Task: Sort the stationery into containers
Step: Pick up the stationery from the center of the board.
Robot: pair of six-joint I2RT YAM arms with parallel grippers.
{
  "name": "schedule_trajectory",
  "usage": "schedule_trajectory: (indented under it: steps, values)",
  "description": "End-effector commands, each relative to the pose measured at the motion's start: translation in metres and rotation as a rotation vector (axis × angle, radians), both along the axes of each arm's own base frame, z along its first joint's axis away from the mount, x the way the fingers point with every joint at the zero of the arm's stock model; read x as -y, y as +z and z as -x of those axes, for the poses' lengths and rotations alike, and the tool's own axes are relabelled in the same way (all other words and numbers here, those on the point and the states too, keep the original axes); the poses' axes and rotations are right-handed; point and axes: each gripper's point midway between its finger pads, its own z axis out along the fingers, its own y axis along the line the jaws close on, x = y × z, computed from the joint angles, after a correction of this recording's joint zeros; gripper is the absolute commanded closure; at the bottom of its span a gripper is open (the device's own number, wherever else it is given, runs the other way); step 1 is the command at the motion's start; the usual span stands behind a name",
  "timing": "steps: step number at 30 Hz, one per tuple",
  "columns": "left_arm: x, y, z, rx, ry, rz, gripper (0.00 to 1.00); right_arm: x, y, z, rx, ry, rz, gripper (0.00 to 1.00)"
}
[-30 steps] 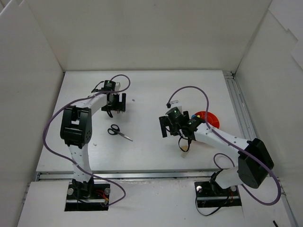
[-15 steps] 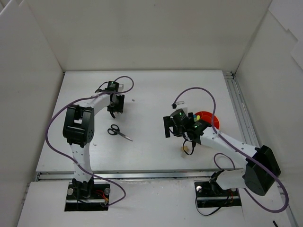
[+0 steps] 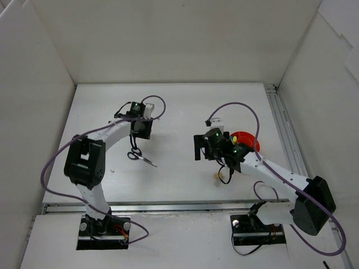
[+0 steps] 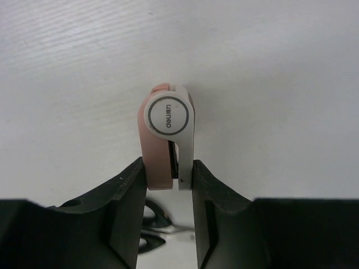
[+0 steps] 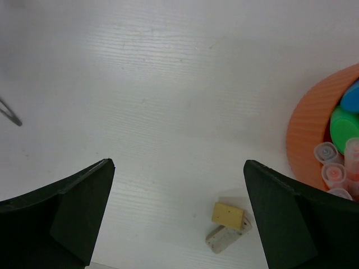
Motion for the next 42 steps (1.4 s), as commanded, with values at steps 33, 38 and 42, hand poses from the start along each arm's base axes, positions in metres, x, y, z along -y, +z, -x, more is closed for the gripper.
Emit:
schedule_trajectory:
  steps: [33,38,42]
  values:
    - [0.127,0.164,0.139,0.510,-0.566,0.429,0.68,-0.154,0.103,-0.012,0.201,0.280,-0.798,0.12]
    - [0.131,0.159,0.137,0.502,-0.567,0.421,0.68,-0.162,0.104,-0.011,0.192,0.292,-0.803,0.47]
    - [0.139,0.163,0.135,0.521,-0.588,0.432,0.68,-0.164,0.107,-0.012,0.202,0.285,-0.817,0.58]
